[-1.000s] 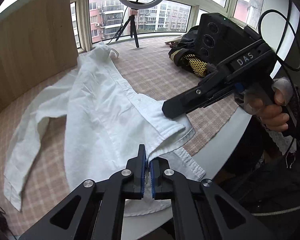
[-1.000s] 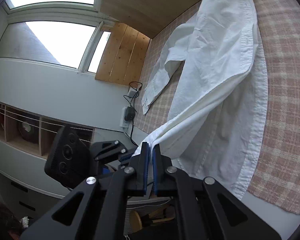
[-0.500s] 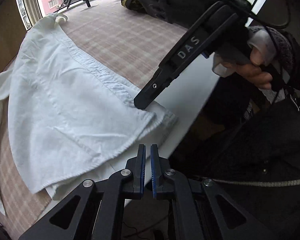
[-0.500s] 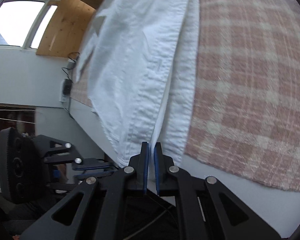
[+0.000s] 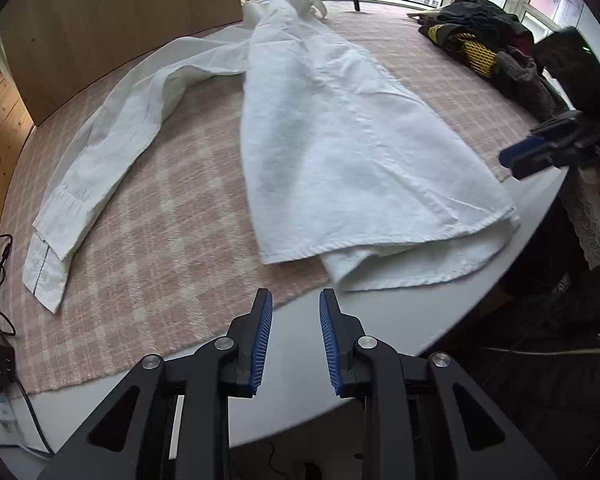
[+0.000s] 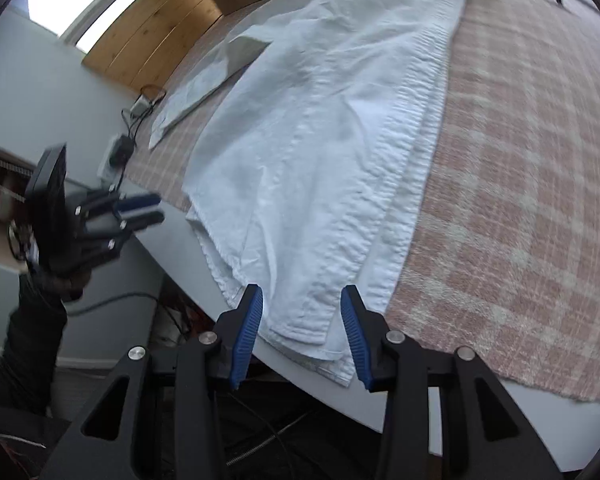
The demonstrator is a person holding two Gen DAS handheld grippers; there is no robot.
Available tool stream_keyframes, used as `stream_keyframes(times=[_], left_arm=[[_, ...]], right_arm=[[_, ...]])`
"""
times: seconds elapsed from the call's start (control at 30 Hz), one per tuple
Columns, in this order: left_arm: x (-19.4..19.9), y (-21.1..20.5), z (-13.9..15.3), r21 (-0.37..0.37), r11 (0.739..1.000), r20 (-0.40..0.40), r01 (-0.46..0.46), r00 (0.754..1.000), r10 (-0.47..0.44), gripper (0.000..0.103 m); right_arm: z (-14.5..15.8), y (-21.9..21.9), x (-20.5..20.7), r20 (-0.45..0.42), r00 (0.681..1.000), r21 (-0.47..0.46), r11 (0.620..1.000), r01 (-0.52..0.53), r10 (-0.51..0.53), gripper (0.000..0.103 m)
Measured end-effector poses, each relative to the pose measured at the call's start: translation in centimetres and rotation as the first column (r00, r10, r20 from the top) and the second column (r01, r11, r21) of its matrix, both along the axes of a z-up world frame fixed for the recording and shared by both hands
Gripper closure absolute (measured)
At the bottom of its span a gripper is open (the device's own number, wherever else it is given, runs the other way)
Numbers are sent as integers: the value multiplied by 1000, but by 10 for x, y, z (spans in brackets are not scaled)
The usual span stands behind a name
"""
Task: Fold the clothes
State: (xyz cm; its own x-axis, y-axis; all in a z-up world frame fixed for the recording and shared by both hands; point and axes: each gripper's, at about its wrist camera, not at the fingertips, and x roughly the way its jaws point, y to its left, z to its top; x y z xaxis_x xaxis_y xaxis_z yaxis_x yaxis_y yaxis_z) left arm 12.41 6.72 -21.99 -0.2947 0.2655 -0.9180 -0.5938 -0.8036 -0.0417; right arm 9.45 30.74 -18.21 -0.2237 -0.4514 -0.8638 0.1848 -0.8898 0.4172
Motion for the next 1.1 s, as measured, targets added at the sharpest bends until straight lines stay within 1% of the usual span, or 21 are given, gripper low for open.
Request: stream_keyframes(times=[0.03, 0.1, 0.17, 0.23, 0.3, 0.33, 0.37, 0.43, 0.47, 0.5, 0.57, 0.6, 0.67, 0.73, 0.87, 0.93, 1.03, 1.1], left_arm=[[-5, 0, -3, 3, 1000, 2, 6, 1000, -6, 80], [-13, 4, -9, -5, 1000, -5, 30, 1000, -30, 80], [-18, 10, -16, -32, 998, -14, 59, 998, -60, 79], [-22, 15, -22, -27, 996, 0, 80, 997, -80, 79], [-24, 18, -20, -8, 995, -6, 98, 995, -98, 86], [-23, 19, -17, 5, 994, -10, 108, 994, -107, 96], [-23, 19, -14, 19, 993, -12, 114, 993, -114, 97], [-25, 17, -7, 35, 992, -17, 120, 993, -120, 98], [-26, 15, -3, 37, 992, -22, 123, 992, -123, 98], [-25, 14, 2, 37, 991, -26, 127, 992, -126, 98], [-23, 11, 13, 47, 990, -38, 136, 990, -134, 99], [-21, 11, 18, 56, 988, -44, 143, 989, -141, 99], [-19, 10, 26, 65, 986, -53, 154, 987, -151, 99], [-20, 11, 28, 68, 985, -56, 161, 986, -157, 99], [-13, 19, 22, 46, 981, -44, 187, 982, -186, 98], [-9, 23, 17, 33, 978, -25, 204, 979, -203, 96], [-3, 21, 18, 16, 975, -19, 224, 975, -223, 86], [-7, 14, 23, 9, 978, -26, 209, 978, -208, 85]], right_arm=[[3, -13, 2, -20, 999, 40, 998, -43, 43, 63], [2, -35, 5, -51, 991, 145, 982, -117, 126, 61], [-4, -44, 6, -53, 985, 212, 966, -150, 165, 61], [-10, -53, 6, -52, 978, 277, 944, -181, 203, 61], [-16, -62, 7, -49, 969, 342, 916, -211, 241, 61], [-19, -65, 7, -47, 966, 364, 905, -220, 254, 61], [-17, -60, 7, -49, 969, 343, 916, -210, 241, 62], [-14, -50, 6, -52, 975, 301, 935, -189, 214, 72], [-12, -45, 6, -53, 978, 280, 943, -178, 200, 86], [-10, -40, 5, -54, 981, 260, 951, -166, 186, 94], [-5, -27, 5, -55, 986, 228, 964, -140, 156, 96], [-3, -21, 4, -55, 988, 216, 968, -126, 141, 97], [0, -9, 4, -56, 992, 219, 971, -99, 114, 97], [4, 4, 3, -55, 995, 219, 973, -68, 82, 97], [6, 34, -12, -30, 998, 150, 987, 65, -62, 91], [7, 28, -15, -27, 996, 133, 987, 84, -81, 90], [10, 26, -22, -22, 996, 119, 989, 89, -87, 89], [11, 20, -24, -19, 996, 116, 989, 90, -89, 83]])
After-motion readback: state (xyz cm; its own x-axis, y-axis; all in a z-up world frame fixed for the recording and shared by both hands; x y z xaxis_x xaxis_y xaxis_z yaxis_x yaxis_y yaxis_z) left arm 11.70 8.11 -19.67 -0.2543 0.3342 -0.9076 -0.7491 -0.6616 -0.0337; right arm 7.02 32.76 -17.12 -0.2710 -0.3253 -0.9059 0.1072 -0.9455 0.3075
